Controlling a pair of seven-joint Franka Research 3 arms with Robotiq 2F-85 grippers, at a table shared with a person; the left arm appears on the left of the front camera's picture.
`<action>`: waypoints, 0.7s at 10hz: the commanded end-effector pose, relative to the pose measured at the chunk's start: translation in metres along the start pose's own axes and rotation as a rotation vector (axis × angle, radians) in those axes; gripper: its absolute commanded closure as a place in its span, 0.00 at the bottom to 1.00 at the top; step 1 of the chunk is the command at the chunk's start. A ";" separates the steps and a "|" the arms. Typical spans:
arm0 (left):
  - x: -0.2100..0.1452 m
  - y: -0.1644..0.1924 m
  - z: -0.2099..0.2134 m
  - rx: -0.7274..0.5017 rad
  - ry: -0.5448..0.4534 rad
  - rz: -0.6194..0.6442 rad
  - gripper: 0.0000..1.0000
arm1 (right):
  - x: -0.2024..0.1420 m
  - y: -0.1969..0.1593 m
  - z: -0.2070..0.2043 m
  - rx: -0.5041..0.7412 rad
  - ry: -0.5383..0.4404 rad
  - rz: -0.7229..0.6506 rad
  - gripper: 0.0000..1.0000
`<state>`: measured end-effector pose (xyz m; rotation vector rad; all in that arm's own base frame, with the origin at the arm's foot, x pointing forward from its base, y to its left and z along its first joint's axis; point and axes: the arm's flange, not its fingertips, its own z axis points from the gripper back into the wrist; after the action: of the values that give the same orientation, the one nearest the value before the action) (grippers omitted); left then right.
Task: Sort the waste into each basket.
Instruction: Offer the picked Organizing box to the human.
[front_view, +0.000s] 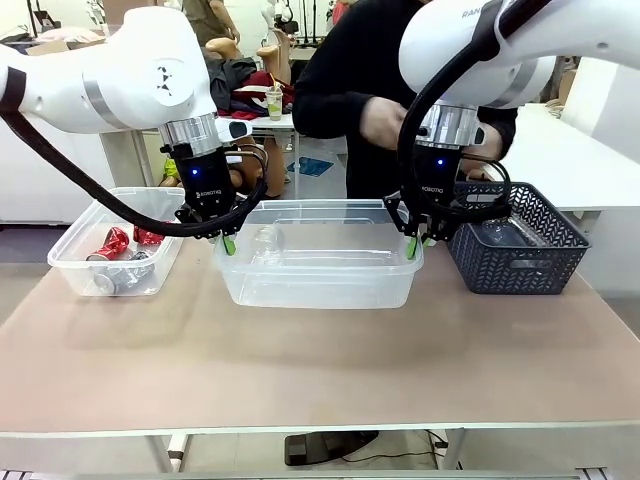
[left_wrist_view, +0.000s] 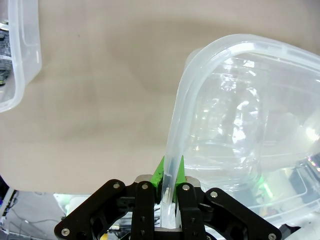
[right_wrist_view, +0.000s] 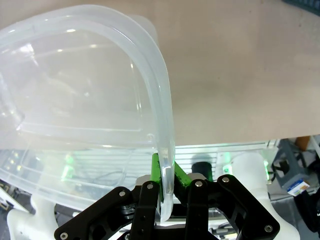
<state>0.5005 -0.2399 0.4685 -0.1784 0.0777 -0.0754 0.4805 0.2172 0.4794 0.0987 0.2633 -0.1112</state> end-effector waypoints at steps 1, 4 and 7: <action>-0.001 0.002 0.004 0.008 -0.010 0.005 1.00 | -0.001 0.001 0.000 0.016 0.002 -0.003 1.00; -0.001 0.002 0.004 0.008 -0.010 0.005 1.00 | -0.001 0.001 0.000 0.016 0.002 -0.003 1.00; -0.001 0.002 0.004 0.008 -0.010 0.005 1.00 | -0.001 0.001 0.000 0.016 0.002 -0.003 1.00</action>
<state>0.5005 -0.2399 0.4685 -0.1783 0.0777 -0.0754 0.4805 0.2172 0.4793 0.0988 0.2634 -0.1112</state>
